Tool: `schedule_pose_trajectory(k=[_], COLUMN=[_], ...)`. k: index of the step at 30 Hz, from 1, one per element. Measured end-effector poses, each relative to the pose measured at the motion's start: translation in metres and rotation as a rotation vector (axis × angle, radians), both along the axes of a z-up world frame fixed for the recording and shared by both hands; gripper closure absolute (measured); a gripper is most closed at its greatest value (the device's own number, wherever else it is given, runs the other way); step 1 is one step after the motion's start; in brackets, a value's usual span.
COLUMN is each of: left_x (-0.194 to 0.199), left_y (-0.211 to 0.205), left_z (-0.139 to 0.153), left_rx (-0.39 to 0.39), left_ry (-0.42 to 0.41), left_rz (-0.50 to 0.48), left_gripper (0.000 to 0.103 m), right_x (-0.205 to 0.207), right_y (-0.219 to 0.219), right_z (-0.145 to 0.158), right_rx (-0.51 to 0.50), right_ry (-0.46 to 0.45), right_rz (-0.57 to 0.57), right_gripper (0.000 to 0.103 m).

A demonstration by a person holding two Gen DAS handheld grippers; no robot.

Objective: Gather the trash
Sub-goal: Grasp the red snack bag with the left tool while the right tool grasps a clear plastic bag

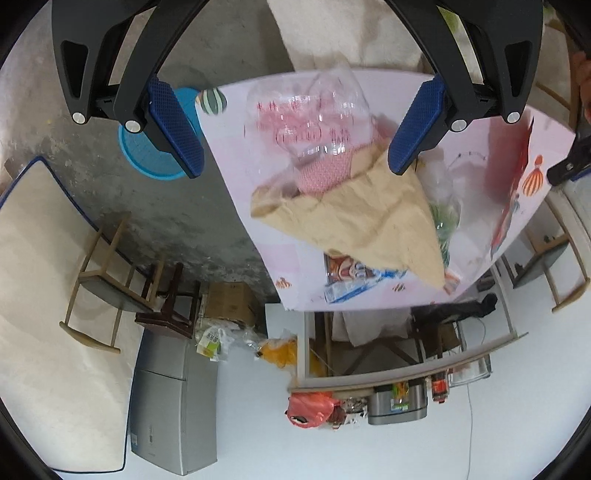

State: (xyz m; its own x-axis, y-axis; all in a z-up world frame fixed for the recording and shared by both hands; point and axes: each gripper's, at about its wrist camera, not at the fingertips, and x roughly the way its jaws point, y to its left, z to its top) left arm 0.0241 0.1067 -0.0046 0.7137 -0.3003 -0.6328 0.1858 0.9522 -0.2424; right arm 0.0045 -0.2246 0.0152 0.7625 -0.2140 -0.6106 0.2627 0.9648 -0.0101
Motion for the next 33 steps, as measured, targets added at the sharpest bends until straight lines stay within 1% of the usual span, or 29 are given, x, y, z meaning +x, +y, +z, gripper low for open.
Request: schedule_pose_trajectory(k=[1, 3, 4, 6, 7, 9, 11, 12, 14, 17, 18, 20, 21, 22, 23, 24, 25, 26, 28, 29, 30, 32, 33], left_x=[0.0, 0.001, 0.002, 0.004, 0.007, 0.014, 0.017, 0.015, 0.017, 0.021, 0.024, 0.026, 0.028, 0.031, 0.034, 0.036, 0.038, 0.038, 0.04, 0.041, 0.042, 0.044, 0.044], left_y=[0.0, -0.005, -0.012, -0.024, -0.034, -0.049, -0.063, -0.062, -0.068, -0.077, -0.077, -0.078, -0.078, -0.078, -0.077, -0.075, -0.073, -0.071, -0.067, -0.065, -0.064, -0.061, -0.06], left_z=[0.0, -0.001, -0.003, -0.01, -0.016, -0.027, -0.035, -0.036, -0.04, -0.05, -0.053, -0.059, -0.061, -0.063, -0.067, -0.069, -0.071, -0.071, -0.071, -0.071, -0.071, -0.071, -0.071], left_rx=[-0.017, -0.005, 0.022, 0.083, 0.137, 0.222, 0.263, 0.265, 0.312, 0.428, 0.453, 0.488, 0.494, 0.496, 0.487, 0.475, 0.469, 0.463, 0.454, 0.445, 0.439, 0.425, 0.42], left_ry=[-0.005, -0.022, -0.039, -0.046, -0.041, -0.027, -0.035, -0.043, -0.062, -0.086, -0.09, -0.094, -0.087, -0.072, -0.052, -0.037, -0.032, -0.031, -0.028, -0.026, -0.025, -0.022, -0.021], left_rz=[-0.006, -0.033, -0.067, -0.104, -0.126, -0.149, -0.178, -0.185, -0.177, -0.154, -0.152, -0.156, -0.16, -0.163, -0.166, -0.163, -0.154, -0.15, -0.145, -0.142, -0.141, -0.136, -0.133], left_gripper=[0.009, 0.009, 0.009, 0.009, 0.009, 0.009, 0.009, 0.009, 0.009, 0.009, 0.009, 0.019, 0.033, 0.04, 0.043, 0.05, 0.055, 0.058, 0.067, 0.068, 0.072, 0.077, 0.081], right_x=[0.004, 0.013, 0.017, 0.022, 0.026, 0.03, 0.033, 0.035, 0.038, 0.042, 0.043, 0.044, 0.045, 0.045, 0.045, 0.045, 0.045, 0.045, 0.047, 0.049, 0.051, 0.054, 0.055], right_y=[0.002, 0.005, 0.005, 0.006, 0.007, 0.008, 0.009, 0.009, 0.009, 0.013, 0.015, 0.016, 0.016, 0.016, 0.015, 0.014, 0.013, 0.01, 0.003, -0.001, -0.006, -0.014, -0.017], right_z=[0.0, 0.0, 0.0, -0.002, -0.003, -0.005, -0.006, -0.007, -0.008, -0.01, -0.01, -0.009, -0.009, -0.008, -0.008, -0.007, -0.007, -0.006, -0.006, -0.007, -0.006, -0.006, -0.006], right_rx=[-0.012, -0.027, -0.03, -0.03, -0.031, -0.029, -0.022, -0.016, -0.003, -0.009, -0.009, 0.004, 0.011, 0.018, 0.027, 0.032, 0.04, 0.059, 0.094, 0.119, 0.136, 0.152, 0.16], right_ry=[0.004, 0.015, 0.023, 0.04, 0.053, 0.067, 0.076, 0.08, 0.078, 0.079, 0.079, 0.076, 0.075, 0.073, 0.074, 0.075, 0.077, 0.081, 0.087, 0.091, 0.094, 0.099, 0.102], right_rz=[0.0, 0.001, 0.003, 0.009, 0.013, 0.02, 0.027, 0.033, 0.051, 0.088, 0.101, 0.128, 0.139, 0.149, 0.159, 0.165, 0.171, 0.178, 0.183, 0.184, 0.184, 0.168, 0.161], right_gripper=[0.006, 0.006, 0.006, 0.006, 0.006, 0.006, 0.006, 0.006, 0.006, 0.006, 0.006, 0.006, 0.006, 0.006, 0.006, 0.006, 0.006, 0.006, 0.006, 0.006, 0.006, 0.006, 0.006])
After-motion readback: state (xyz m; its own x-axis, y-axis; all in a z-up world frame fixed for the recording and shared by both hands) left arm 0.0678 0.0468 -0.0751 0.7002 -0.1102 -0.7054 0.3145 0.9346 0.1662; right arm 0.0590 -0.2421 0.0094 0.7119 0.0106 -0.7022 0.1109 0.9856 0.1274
